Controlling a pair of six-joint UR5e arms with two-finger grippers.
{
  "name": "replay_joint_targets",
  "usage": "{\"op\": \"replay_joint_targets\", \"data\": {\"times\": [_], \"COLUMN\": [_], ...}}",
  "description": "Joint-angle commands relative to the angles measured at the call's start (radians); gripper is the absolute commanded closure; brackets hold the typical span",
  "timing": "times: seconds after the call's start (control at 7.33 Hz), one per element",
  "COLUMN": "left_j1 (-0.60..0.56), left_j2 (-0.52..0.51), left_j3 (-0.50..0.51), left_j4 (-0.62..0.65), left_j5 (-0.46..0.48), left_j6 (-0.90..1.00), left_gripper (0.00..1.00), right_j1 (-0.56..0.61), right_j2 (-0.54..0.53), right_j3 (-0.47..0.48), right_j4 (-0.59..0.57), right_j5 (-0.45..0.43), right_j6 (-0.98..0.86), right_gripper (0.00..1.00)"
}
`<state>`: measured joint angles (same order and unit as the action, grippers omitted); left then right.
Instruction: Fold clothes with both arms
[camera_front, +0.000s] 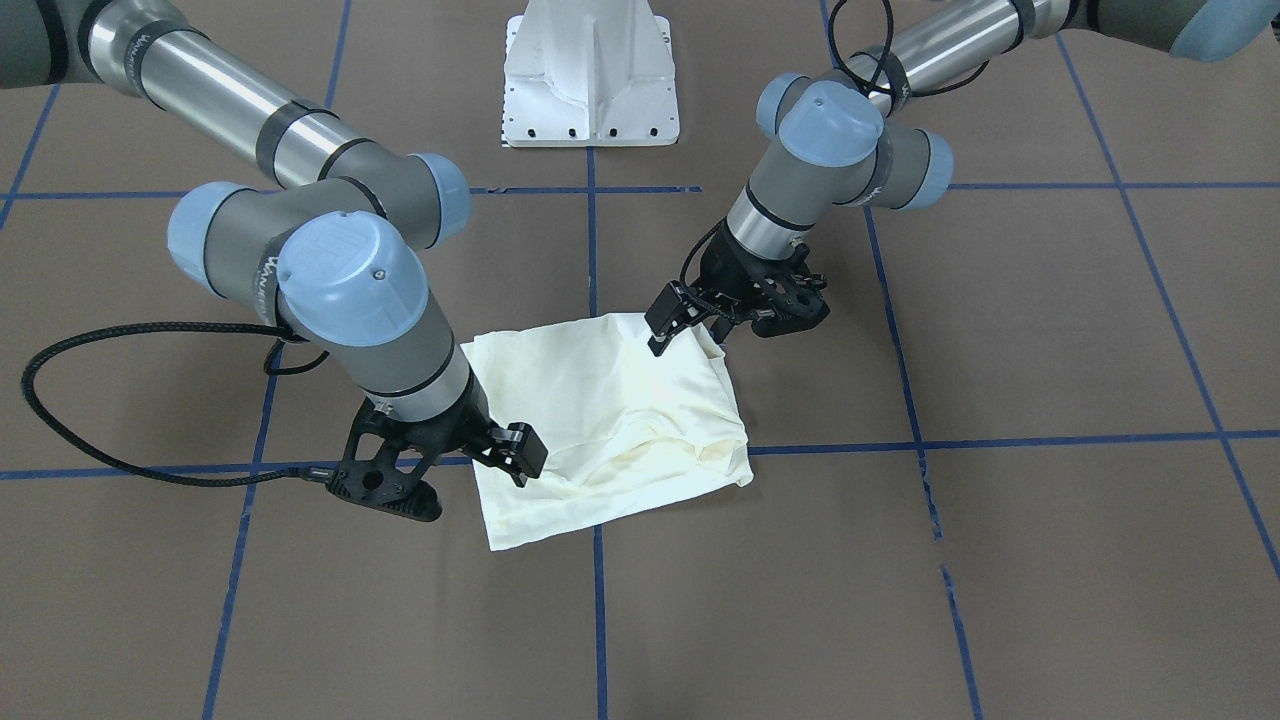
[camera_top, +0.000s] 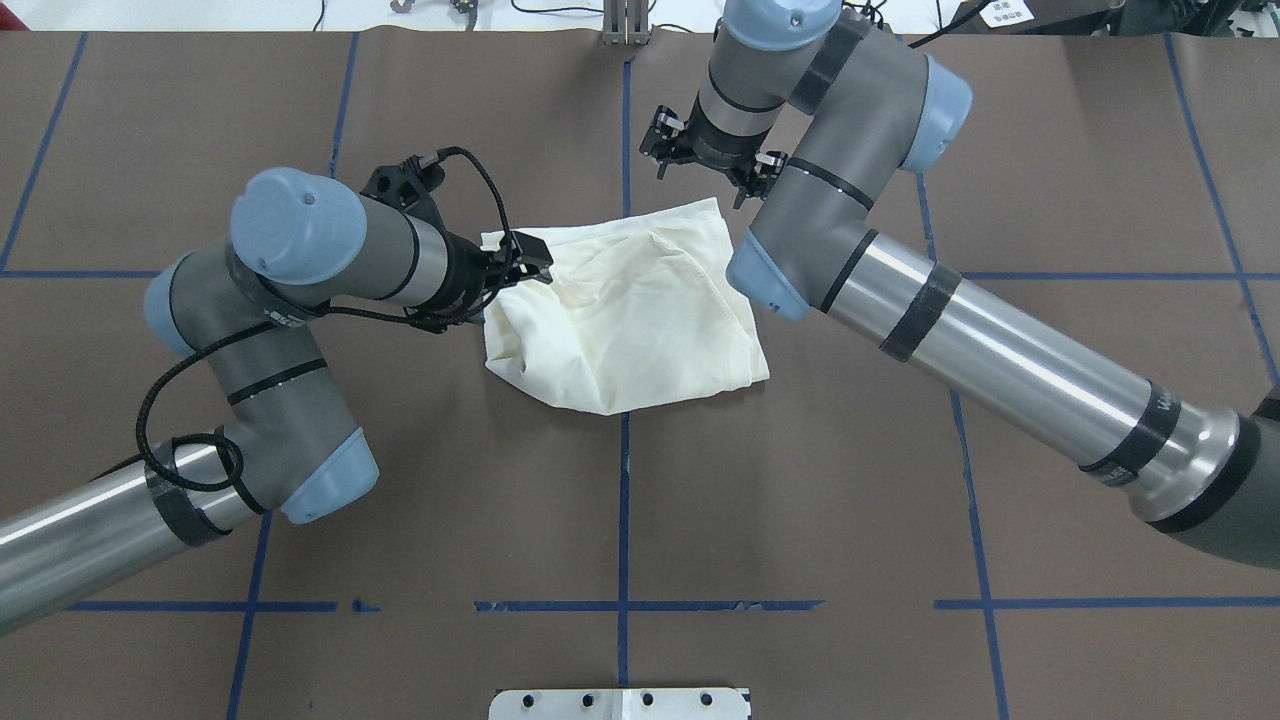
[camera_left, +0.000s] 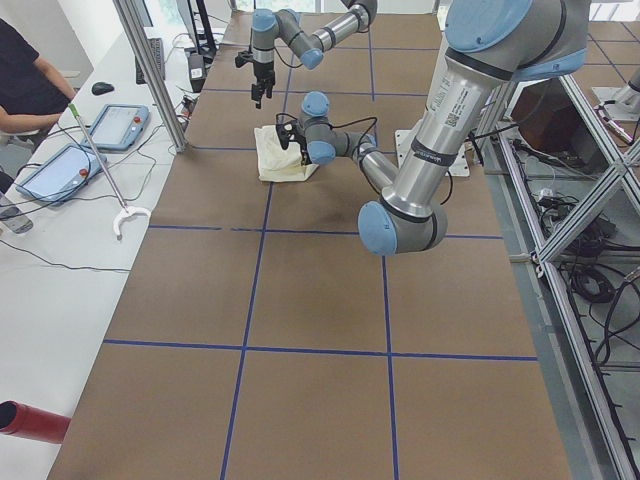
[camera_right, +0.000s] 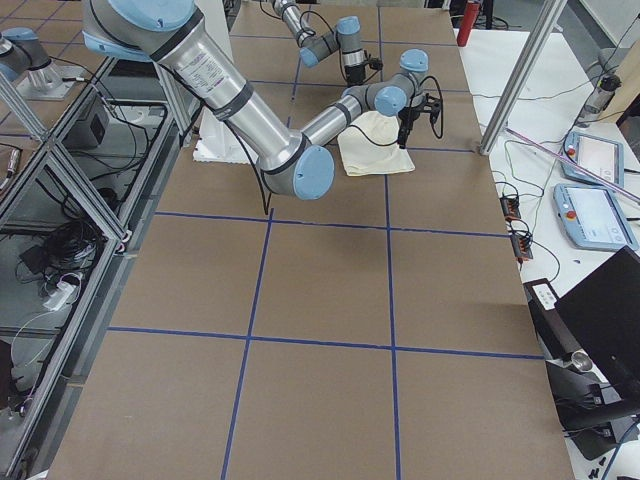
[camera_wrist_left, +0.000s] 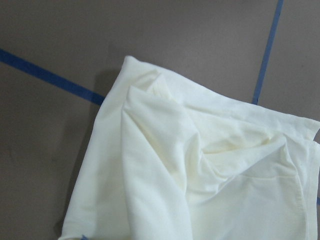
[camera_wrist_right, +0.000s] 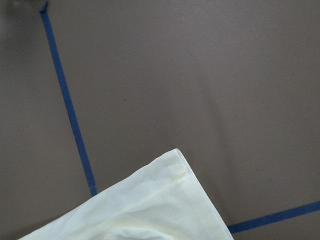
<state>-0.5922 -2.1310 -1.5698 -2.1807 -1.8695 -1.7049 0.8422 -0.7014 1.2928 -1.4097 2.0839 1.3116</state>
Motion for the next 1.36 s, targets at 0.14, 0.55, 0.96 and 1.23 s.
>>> {"op": "replay_joint_targets", "data": {"times": [0.14,0.55,0.96,1.23], "left_j1": [0.018,0.022,0.075,0.103], "left_j2": [-0.006,-0.03,-0.03,0.018], "left_j3": [0.057,0.106,0.152,0.082], "left_j4": [-0.074,-0.132,-0.205,-0.203], "left_j5": [0.001,0.024,0.04,0.035], "left_j6": [-0.007,-0.007,-0.004,0.001], "left_gripper": [0.0,0.0,0.0,0.0], "right_j1": [0.035,0.037,0.037,0.037], "right_j2": [-0.038,-0.043,-0.047,-0.049], "right_j3": [0.04,0.042,0.042,0.043], "right_j4": [-0.012,-0.012,-0.012,-0.012], "right_j5": [0.028,0.03,0.028,0.028], "right_j6": [-0.022,-0.022,-0.022,-0.022], "right_gripper": [0.0,0.0,0.0,0.0]}}
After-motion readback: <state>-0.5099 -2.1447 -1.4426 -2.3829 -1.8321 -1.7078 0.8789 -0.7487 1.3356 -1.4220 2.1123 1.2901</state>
